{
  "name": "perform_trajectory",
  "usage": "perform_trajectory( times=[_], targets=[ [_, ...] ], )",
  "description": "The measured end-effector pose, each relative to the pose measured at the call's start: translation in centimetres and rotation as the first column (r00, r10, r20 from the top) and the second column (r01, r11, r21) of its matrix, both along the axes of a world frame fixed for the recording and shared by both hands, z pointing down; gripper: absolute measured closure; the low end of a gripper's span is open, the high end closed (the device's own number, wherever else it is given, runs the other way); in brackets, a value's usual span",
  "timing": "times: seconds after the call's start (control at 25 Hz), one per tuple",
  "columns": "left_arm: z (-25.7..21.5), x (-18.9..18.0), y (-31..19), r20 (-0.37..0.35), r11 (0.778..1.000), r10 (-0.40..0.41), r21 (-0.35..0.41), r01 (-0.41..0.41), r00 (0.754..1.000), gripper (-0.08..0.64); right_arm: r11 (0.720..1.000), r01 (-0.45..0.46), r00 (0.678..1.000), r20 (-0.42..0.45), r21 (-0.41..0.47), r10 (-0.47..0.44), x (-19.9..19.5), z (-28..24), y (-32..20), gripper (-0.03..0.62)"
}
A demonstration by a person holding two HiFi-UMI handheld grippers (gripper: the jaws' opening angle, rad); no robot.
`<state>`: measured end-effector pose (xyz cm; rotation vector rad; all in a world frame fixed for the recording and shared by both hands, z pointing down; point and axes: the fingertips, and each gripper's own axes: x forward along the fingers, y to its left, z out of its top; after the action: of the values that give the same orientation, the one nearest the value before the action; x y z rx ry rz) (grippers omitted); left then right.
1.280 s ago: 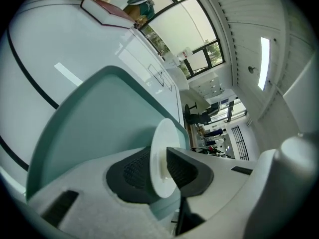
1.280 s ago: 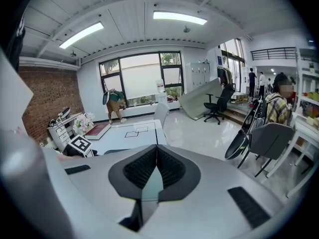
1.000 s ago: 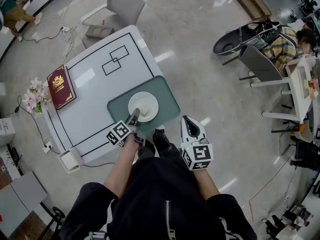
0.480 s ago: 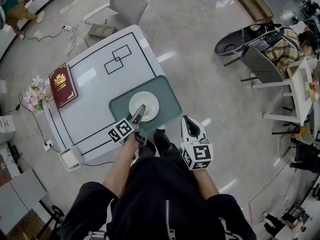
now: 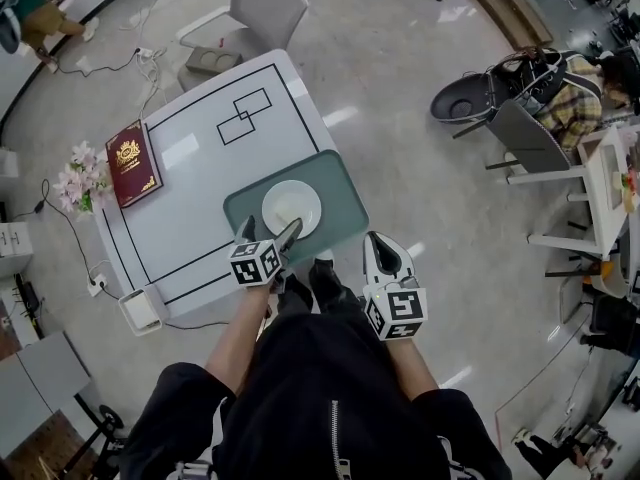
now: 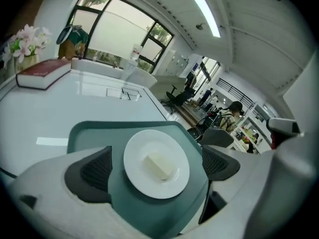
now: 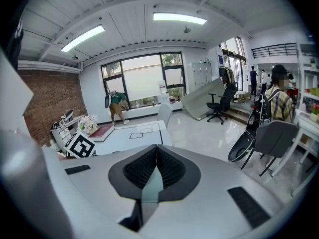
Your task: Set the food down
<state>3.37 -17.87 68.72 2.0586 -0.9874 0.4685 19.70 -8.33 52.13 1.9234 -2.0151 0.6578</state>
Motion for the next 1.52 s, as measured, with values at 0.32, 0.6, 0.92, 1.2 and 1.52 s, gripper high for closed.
perform_trajectory(
  times=[0.32,0.6,0.92,1.2,1.52],
  targets=[
    [-5.6,-0.7,1.1,0.006,0.976,0.104,0.194,-0.104,0.995,0.018,0.998,0.064,0.998,0.011,0.022,-0.065,-2.4,-0.7,-0.3,0.583],
    [-10.0,-2.9,2.1,-0.022,0.951,0.08,0.302,-0.069,0.997,0.023,0.988,0.145,0.989,0.014,0.043,-0.146,-5.5,-1.4,-0.8,0.583],
    [-13.7,-6.4,3.9,-0.036,0.911,0.041,0.412,-0.023,0.998,0.393,0.973,0.222,0.975,0.013,0.06,-0.223,-8.7,-2.0,-0.8,0.583],
    [-16.6,-8.2,5.2,-0.028,0.864,0.004,0.504,0.011,1.0,0.555,0.957,0.28,0.959,0.015,0.078,-0.282,-11.1,-2.3,-1.2,0.583],
    [-17.5,-8.1,6.7,-0.014,0.857,0.026,0.516,-0.015,1.0,0.555,0.925,0.363,0.93,0.015,0.11,-0.366,-14.2,-2.6,-1.5,0.583]
  ],
)
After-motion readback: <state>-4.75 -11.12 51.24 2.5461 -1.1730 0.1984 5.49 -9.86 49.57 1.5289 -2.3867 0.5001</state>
